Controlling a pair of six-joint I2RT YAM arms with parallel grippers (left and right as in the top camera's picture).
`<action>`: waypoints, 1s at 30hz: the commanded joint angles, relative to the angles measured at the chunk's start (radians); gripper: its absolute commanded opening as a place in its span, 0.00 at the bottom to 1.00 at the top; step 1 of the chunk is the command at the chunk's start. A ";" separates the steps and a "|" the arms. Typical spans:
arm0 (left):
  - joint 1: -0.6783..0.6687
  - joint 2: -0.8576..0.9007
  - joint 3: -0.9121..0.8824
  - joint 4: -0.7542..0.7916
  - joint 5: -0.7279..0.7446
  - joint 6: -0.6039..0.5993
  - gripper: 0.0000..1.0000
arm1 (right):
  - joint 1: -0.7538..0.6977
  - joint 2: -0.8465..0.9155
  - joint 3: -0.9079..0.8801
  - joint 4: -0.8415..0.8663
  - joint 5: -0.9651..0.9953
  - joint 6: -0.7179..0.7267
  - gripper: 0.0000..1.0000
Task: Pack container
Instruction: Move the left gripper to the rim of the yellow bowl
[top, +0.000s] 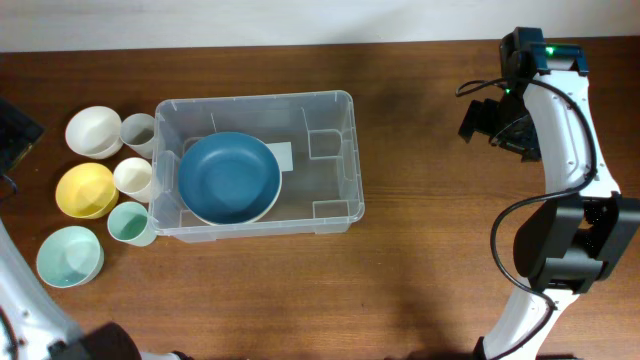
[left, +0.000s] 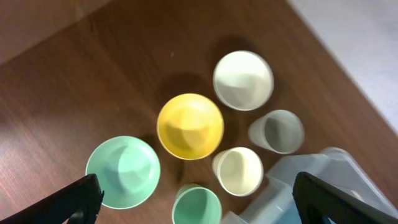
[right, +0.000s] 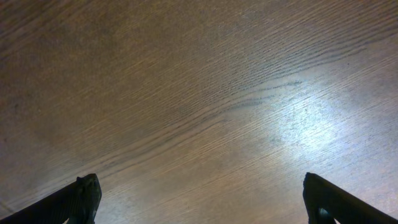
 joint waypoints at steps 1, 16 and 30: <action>0.012 0.112 0.019 -0.003 -0.037 -0.012 1.00 | -0.002 -0.005 0.002 0.000 0.002 0.002 0.99; 0.019 0.471 0.019 -0.030 -0.039 0.116 1.00 | -0.002 -0.005 0.002 0.000 0.002 0.002 0.99; 0.051 0.585 0.019 -0.051 -0.061 0.089 1.00 | -0.002 -0.005 0.002 0.000 0.002 0.002 0.99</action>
